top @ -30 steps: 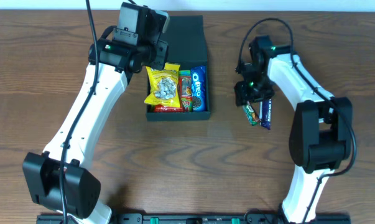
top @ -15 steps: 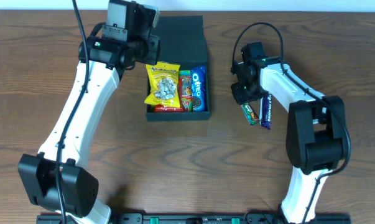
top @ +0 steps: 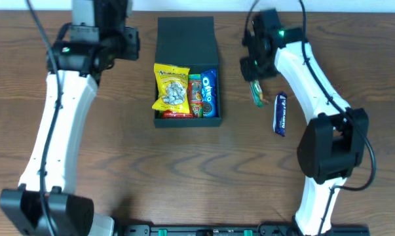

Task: Pack container
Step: 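Carry the red-green bar into the box's right side and release, then reach the right gripper to the dark blue bar and grasp it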

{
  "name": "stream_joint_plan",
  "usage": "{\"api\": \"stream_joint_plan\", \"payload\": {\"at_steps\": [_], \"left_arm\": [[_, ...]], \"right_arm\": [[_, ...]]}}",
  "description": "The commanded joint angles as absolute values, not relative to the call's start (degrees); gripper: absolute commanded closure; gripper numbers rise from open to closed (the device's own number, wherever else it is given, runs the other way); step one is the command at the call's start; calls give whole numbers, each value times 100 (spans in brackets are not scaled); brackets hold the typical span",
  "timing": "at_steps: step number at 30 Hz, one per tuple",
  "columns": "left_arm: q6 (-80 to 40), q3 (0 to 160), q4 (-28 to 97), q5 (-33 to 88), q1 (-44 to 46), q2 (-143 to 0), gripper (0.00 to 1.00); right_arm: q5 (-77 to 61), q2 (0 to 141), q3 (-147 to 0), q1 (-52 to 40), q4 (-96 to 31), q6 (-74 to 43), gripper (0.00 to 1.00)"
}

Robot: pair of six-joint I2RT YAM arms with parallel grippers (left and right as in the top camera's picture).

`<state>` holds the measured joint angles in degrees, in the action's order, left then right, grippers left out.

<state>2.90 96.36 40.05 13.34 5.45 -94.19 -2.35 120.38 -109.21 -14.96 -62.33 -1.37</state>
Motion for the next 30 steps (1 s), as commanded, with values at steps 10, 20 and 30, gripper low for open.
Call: {"api": "stream_joint_plan", "payload": {"at_steps": [10,20,30], "left_arm": [[211,9769,4038,1363,440,-9212,89],[217,9769,4283,1356,440,-9214,90],[217,9769,4287,1358,440,-9214,89]], "right_arm": [[-274,12219,-11277,-2941,-6097,-2469,85],[211,12470,-11273,-3238,-5778,-3341,37],[1212,12114,-11343,-2156,-6796,-3304,36]]}}
